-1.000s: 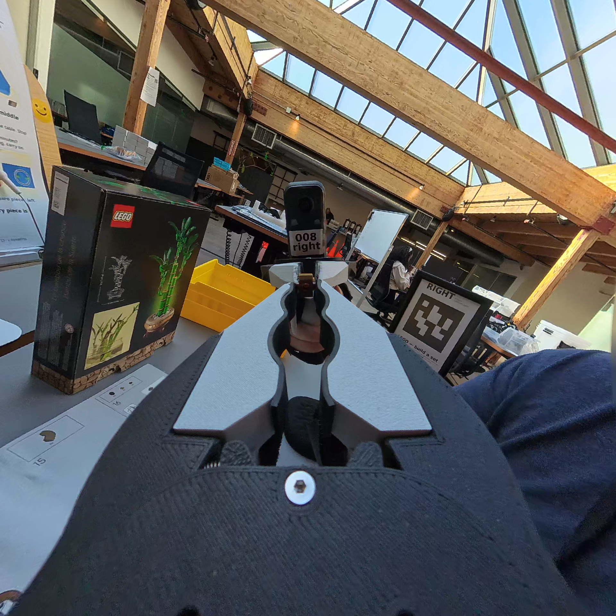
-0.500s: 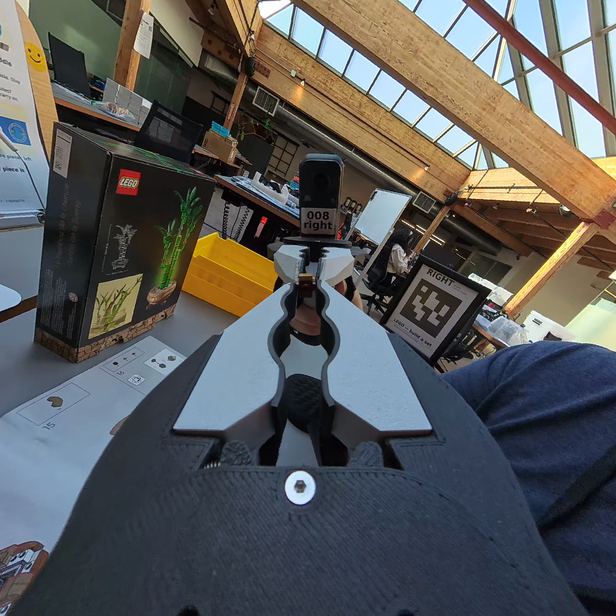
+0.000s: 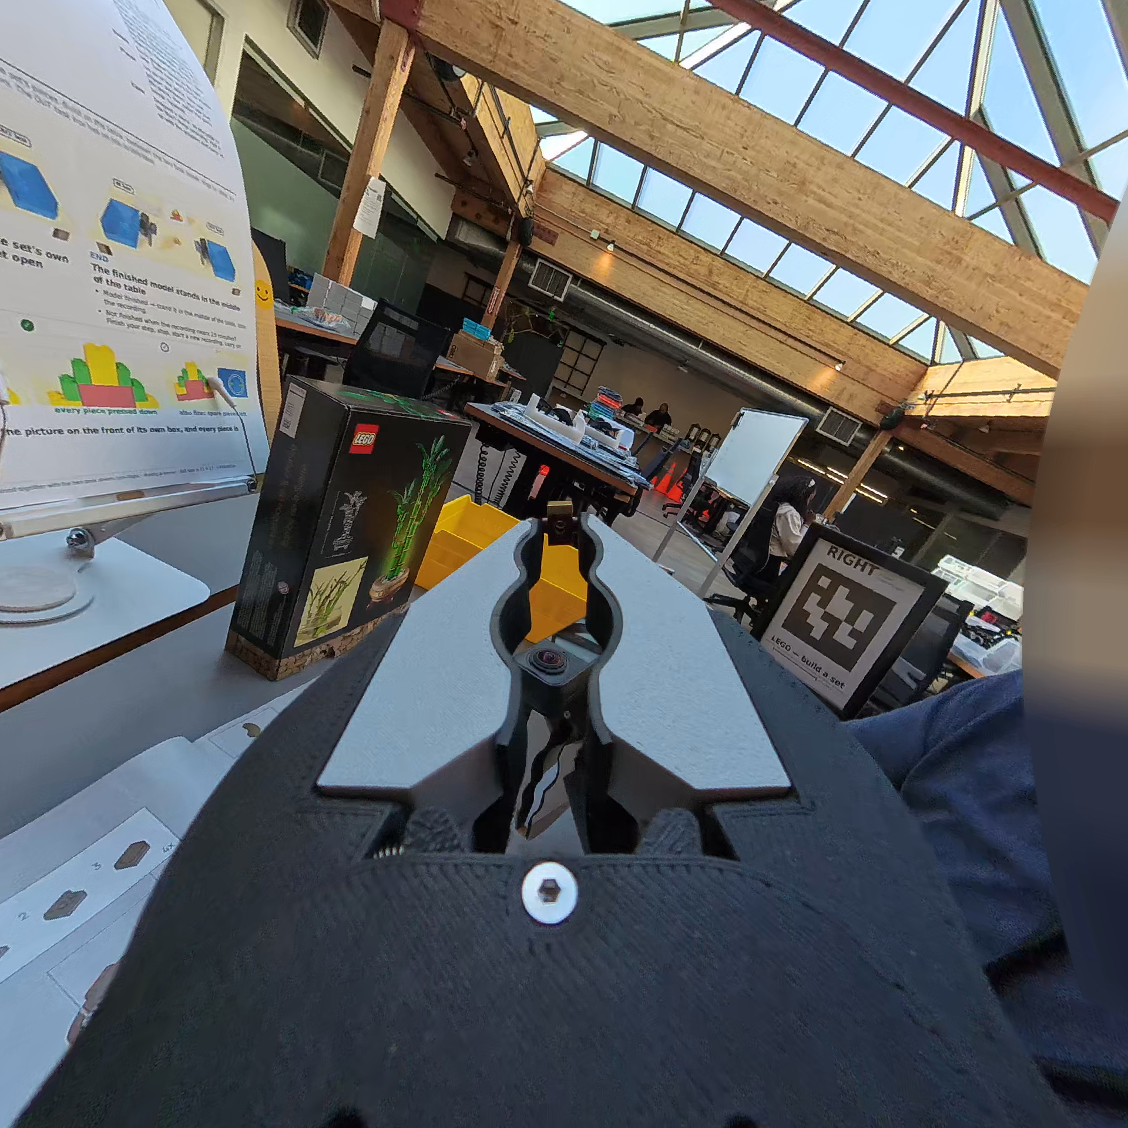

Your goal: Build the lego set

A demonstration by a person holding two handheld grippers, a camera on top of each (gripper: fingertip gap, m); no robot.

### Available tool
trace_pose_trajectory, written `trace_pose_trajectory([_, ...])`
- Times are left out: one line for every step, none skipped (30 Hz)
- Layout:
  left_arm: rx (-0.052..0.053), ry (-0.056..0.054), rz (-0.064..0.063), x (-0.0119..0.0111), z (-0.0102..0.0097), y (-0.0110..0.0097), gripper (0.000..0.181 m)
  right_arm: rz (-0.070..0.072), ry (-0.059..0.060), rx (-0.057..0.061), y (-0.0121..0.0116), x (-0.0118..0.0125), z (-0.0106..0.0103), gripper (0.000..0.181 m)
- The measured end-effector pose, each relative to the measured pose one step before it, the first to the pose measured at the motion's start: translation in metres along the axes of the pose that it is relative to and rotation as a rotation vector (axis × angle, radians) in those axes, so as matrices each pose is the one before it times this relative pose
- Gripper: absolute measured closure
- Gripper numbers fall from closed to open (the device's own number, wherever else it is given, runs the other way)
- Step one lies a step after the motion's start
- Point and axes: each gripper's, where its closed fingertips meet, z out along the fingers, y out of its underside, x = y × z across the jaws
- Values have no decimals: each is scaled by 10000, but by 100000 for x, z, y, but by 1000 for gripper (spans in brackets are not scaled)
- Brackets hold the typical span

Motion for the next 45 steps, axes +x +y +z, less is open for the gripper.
trace_pose_trajectory([21, 14, 9, 133, -247, -159, 172, 210, 185, -4, 221, 18, 236, 174])
trace_pose_trajectory([-1, -14, 30, 77, -181, -110, 172, 217, 206, 91, -29, 118, 44, 174])
trace_pose_trajectory([18, -32, 44, 25, -120, -111, 172, 224, 216, 58, -35, 192, -8, 174])
trace_pose_trajectory([18, -27, 12, 6, -81, -69, 172, 253, 194, -111, 184, 221, 22, 174])
trace_pose_trajectory([-12, 16, -26, 36, -3, 4, 172, 270, 241, -215, 320, 335, 76, 174])
trace_pose_trajectory([-36, 46, -44, 75, 52, 59, 172, 266, 209, -207, 264, 302, 133, 174])
trace_pose_trajectory([-38, 37, -39, 66, 64, 80, 172, 264, 129, -111, 100, 201, 158, 174])
trace_pose_trajectory([-32, 16, -17, 42, 81, 85, 172, 262, 15, -68, 17, 18, 174, 174])
trace_pose_trajectory([-38, 26, 15, 66, 86, 76, 172, 283, 18, 107, -257, 55, -47, 174])
trace_pose_trajectory([-81, 34, 50, 98, 90, 133, 172, 316, 85, 167, -333, 177, -51, 174])
trace_pose_trajectory([-99, 0, 72, 67, 88, 139, 172, 247, 71, 41, -125, 159, 25, 174])
trace_pose_trajectory([-62, -31, 59, 25, 60, 91, 172, 82, -22, -76, 97, 13, 84, 173])
trace_pose_trajectory([-9, 14, 17, 72, 23, 14, 172, -61, -124, 55, -97, -130, -51, 170])
trace_pose_trajectory([12, 62, -39, 112, -1, -20, 172, -48, -139, 88, -75, -52, -138, 164])
trace_pose_trajectory([14, 71, -48, 117, -25, -35, 172, -86, -143, 18, 78, 48, -276, 162])
trace_pose_trajectory([16, 59, -22, 103, -60, -36, 172, -199, -105, 82, 31, 206, -438, 160])
trace_pose_trajectory([6, 24, -2, 62, -64, -44, 172, -407, -158, 191, -117, 190, -615, 157])
trace_pose_trajectory([20, -9, 24, 25, -79, -69, 172, -730, -50, 285, -319, 337, -719, 154])
trace_pose_trajectory([49, -22, 31, 21, -81, -117, 172, -1261, 93, 380, -491, 430, -690, 154])
trace_pose_trajectory([40, 4, 15, 47, -57, -86, 172, -1836, 80, 435, -415, 96, -464, 154])
trace_pose_trajectory([7, 28, 0, 64, -23, -39, 172, -2097, 103, 379, -163, -217, -213, 155])
trace_pose_trajectory([-13, 20, -2, 37, 11, 16, 172, -1933, 254, 312, -39, -233, -17, 161])
trace_pose_trajectory([-17, -6, -1, -4, 24, 44, 172, -1480, 315, 206, -104, -154, 148, 168])
trace_pose_trajectory([-14, -21, -5, -48, 37, 54, 172, -878, 57, -97, 100, -241, 237, 175])
trace_pose_trajectory([-6, -12, -16, -33, 31, 49, 172, -500, -92, -322, 312, -247, 287, 176])
trace_pose_trajectory([-14, 2, -28, -30, 59, 67, 172, -418, -156, -212, 206, -268, 262, 175])
trace_pose_trajectory([-40, 13, -24, -23, 63, 106, 172, -363, -186, -58, 6, -254, 222, 174])
trace_pose_trajectory([-62, 4, -17, -50, 83, 128, 172, -194, -228, -21, -75, -238, 173, 172])
trace_pose_trajectory([-42, -13, -6, -78, 84, 109, 172, -90, -225, 8, -137, -143, 148, 169])
trace_pose_trajectory([-17, -18, -11, -97, 92, 77, 172, -92, -184, 7, -106, -51, 147, 169])
trace_pose_trajectory([-22, 1, -34, -93, 92, 99, 172, -128, -113, 42, -112, 30, 160, 169])
trace_pose_trajectory([-25, 20, -54, -62, 93, 98, 172, -91, -145, 2, -17, -11, 224, 169])
trace_pose_trajectory([-37, 28, -51, -51, 93, 118, 172, -44, -108, -60, 80, 21, 262, 169])
trace_pose_trajectory([-36, 15, -40, -64, 76, 95, 172, -75, -109, -45, 40, -62, 263, 169])
trace_pose_trajectory([-17, 10, -29, -43, 52, 67, 172, -60, -112, -40, -1, -97, 247, 169])
trace_pose_trajectory([-5, 14, -29, -27, 24, 25, 172, -53, -63, -81, 41, -55, 184, 169])
trace_pose_trajectory([0, 10, -17, -14, 2, 15, 172, -21, -65, -100, 81, -63, 149, 172])
trace_pose_trajectory([-4, 5, -8, -21, -7, 1, 172, 16, -20, -38, 11, 16, 84, 174])
trace_pose_trajectory([-9, 0, -6, -20, -12, 11, 172, 67, -23, 62, -81, 37, 22, 175])
trace_pose_trajectory([-4, -4, -6, -36, -16, -2, 172, 208, -99, 5, 21, -18, -8, 176])
trace_pose_trajectory([8, -5, -14, -14, -22, -14, 172, 269, -166, -31, 67, -97, -61, 176])
trace_pose_trajectory([12, 1, -19, -12, -17, -23, 172, 297, -100, -38, 121, -9, -36, 177])
trace_pose_trajectory([1, 3, -20, 8, -6, -8, 172, 371, 9, -5, 100, 154, -3, 177])
trace_pose_trajectory([0, 0, -18, 13, 0, -1, 172, 466, -43, 37, 23, 97, 14, 177])
trace_pose_trajectory([4, -10, -12, -6, 3, -5, 172, 484, -75, 81, -35, 32, -6, 177])
